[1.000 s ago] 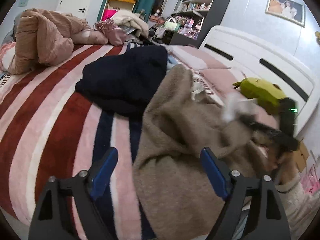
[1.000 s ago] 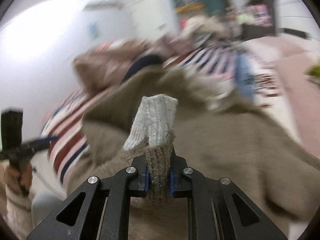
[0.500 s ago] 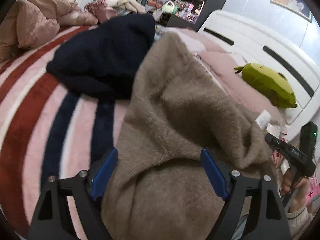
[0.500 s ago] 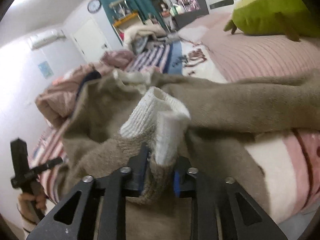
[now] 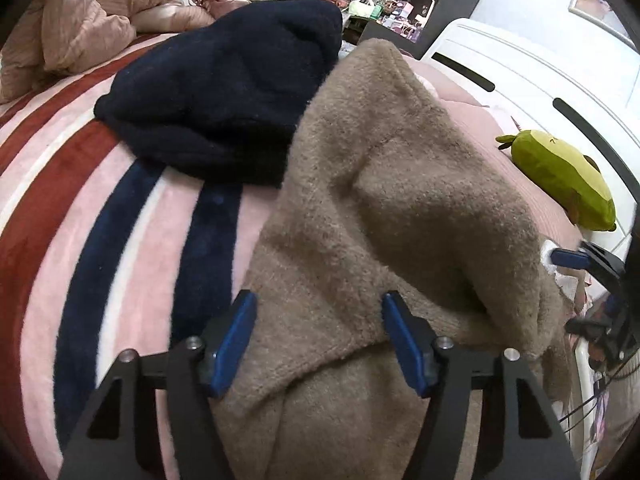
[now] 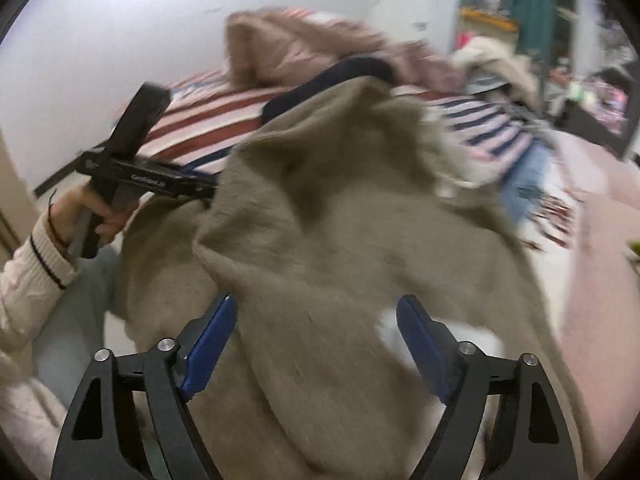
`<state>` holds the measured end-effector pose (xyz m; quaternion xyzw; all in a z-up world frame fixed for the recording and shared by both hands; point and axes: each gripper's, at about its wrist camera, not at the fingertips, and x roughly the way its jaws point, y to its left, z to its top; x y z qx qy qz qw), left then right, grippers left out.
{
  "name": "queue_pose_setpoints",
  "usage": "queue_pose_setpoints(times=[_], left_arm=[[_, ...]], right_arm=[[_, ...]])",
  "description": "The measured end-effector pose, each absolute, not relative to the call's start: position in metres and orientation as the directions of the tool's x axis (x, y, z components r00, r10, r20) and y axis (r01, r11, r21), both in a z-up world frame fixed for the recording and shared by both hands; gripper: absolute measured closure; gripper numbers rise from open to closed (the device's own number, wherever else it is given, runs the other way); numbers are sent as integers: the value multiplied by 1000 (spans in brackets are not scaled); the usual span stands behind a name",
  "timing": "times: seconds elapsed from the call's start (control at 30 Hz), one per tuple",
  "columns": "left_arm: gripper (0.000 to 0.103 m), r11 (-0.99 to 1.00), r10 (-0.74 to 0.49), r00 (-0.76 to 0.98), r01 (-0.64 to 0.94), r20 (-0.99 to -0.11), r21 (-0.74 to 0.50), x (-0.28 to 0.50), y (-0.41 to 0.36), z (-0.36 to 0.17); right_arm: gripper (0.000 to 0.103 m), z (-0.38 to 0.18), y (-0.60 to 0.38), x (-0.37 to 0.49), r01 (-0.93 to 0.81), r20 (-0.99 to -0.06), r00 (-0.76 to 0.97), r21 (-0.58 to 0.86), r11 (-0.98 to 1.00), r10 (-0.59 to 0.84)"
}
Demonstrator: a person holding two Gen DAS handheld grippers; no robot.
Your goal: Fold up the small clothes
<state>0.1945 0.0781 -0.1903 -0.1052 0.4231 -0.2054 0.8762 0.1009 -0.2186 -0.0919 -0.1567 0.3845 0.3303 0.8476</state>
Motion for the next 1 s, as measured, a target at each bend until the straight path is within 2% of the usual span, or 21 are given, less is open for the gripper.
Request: queue_pose_setpoints(times=[0.1,0.17,0.23,0.3,0.33,0.37,0.47,0.57,0.6,0.7,0.73,0.77,0.83,0.93,1.0], left_arm=[[45,892,-451,561,262,-695,-367,201,79,-192],[55,897,-441,566,254,-696,-361,205,79,-193],[61,903,-428,576,245,-696,-353,208,79,-194],[67,906,-421,581,240,-697,-348,212,82,-194],[73,906,-422,583,240,-695,-349,212,83,-193],[77,903,-427,582,242,-692,-354,213,84,-192],[78,902,-431,583,244,-688,-357,213,86,-192],[78,905,-423,585,235,-692,-354,214,88,-195],[77,908,-417,587,233,-695,-348,215,88,-195],[77,924,-381,601,228,-702,-307,212,88,-194],[76,931,-365,608,224,-705,-289,212,89,-194],[71,939,-344,617,215,-708,-269,211,90,-193],[59,939,-340,618,188,-709,-286,212,97,-194],[57,912,-396,602,171,-693,-372,211,107,-195],[51,910,-399,610,170,-684,-379,208,108,-193]], right_arm=[[19,-105,-194,111,-752,-795,362,58,657,486],[19,-108,-184,105,-778,-808,323,70,624,493],[21,-107,-178,101,-767,-821,312,79,636,478],[46,-106,-172,107,-717,-842,357,31,697,405],[80,-105,-175,111,-685,-844,387,8,728,373],[95,-103,-183,120,-644,-843,407,9,765,352],[95,-98,-212,147,-493,-829,470,40,869,305],[92,-111,-244,172,-361,-862,486,-45,932,147],[92,-116,-248,176,-347,-874,468,-42,937,134],[80,-113,-264,164,-327,-869,475,-29,945,137],[68,-105,-268,155,-309,-855,504,-47,950,122],[50,-93,-279,141,-281,-835,539,-58,958,108],[33,-80,-300,118,-236,-817,567,-44,971,100],[33,-77,-335,88,-138,-828,553,17,990,91],[33,-93,-355,75,-100,-839,523,114,988,150]])
